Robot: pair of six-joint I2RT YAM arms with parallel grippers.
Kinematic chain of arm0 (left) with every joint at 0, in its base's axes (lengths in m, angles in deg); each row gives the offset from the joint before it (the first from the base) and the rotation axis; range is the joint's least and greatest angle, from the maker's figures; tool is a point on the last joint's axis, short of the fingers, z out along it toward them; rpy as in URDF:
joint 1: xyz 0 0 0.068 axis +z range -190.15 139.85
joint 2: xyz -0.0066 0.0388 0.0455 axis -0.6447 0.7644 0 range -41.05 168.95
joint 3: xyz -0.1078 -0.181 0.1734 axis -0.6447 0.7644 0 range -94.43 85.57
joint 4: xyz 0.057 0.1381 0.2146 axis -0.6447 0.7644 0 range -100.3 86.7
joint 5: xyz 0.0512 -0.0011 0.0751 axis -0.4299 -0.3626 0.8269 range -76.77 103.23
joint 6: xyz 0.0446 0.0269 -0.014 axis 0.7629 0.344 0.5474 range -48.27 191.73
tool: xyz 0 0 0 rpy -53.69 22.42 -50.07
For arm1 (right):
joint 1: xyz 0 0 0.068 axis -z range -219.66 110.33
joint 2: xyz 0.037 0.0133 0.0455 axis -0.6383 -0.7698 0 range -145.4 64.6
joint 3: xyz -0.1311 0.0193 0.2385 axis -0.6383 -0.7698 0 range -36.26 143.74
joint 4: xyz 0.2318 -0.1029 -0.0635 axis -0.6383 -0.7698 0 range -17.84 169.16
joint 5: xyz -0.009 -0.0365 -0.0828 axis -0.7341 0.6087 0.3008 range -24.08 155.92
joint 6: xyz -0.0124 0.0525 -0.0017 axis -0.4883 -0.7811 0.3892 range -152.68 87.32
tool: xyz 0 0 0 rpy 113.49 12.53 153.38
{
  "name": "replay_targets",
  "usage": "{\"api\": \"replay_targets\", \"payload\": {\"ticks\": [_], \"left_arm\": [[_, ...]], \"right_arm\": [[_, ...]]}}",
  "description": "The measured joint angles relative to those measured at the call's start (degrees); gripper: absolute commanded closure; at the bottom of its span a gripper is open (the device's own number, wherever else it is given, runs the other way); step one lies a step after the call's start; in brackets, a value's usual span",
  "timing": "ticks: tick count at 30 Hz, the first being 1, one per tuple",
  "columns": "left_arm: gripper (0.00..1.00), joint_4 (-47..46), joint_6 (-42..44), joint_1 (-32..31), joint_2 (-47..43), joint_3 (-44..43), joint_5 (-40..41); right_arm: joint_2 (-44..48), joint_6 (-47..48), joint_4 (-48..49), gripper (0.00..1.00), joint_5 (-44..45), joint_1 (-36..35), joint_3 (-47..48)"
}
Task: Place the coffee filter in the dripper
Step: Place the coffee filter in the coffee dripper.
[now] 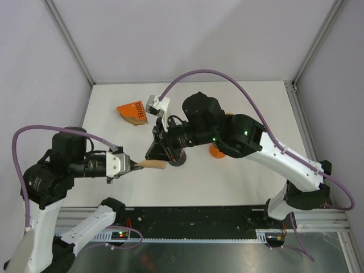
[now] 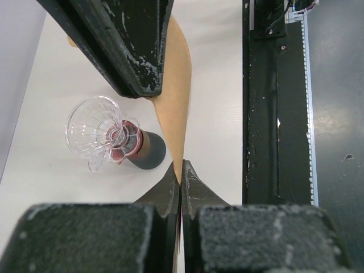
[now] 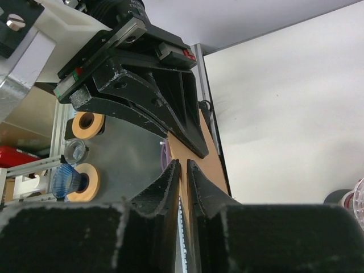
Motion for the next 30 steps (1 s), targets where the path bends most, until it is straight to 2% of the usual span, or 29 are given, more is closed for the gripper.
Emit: {"api": "replay_targets", "payload": {"ticks": [3, 5, 7, 9, 12, 15, 21, 27, 30], "left_arm": [[1.00, 0.00, 0.00, 0.00, 0.00, 0.00, 0.00], [1.00, 0.00, 0.00, 0.00, 0.00, 0.00, 0.00], [1.00, 0.00, 0.00, 0.00, 0.00, 0.00, 0.00], [1.00, 0.00, 0.00, -0.02, 0.02, 0.00, -0.02], [1.00, 0.02, 0.00, -0.02, 0.00, 0.00, 0.00], [1.00, 0.00, 0.00, -0.02, 0.02, 0.02, -0.02], [1.00, 0.00, -0.02, -0.02, 0.00, 0.00, -0.04], [1.00, 0.00, 0.00, -0.02, 0.02, 0.00, -0.04], [1.00, 0.00, 0.00, -0.02, 0.00, 0.00, -0.04]], "right_arm": [[-0.04, -0.17, 0.02, 0.79, -0.37, 0.00, 0.00], [-0.04, -0.22, 0.02, 0.85, -0.74, 0.00, 0.00], [-0.04, -0.22, 0.07, 0.95, -0.96, 0.00, 0.00], [-0.04, -0.28, 0.11, 0.96, -1.27, -0.04, 0.00], [-0.04, -0.52, 0.13, 0.73, -1.36, -0.04, 0.00], [-0.04, -0.76, 0.26, 0.67, -1.51, -0.04, 0.00], [-0.04, -1.03, 1.14, 0.78, -1.79, -0.04, 0.00], [-0.04, -1.27, 1.42, 0.97, -1.79, -0.04, 0.00], [-0.04, -1.36, 1.44, 1.00, -1.73, -0.04, 0.00]]}}
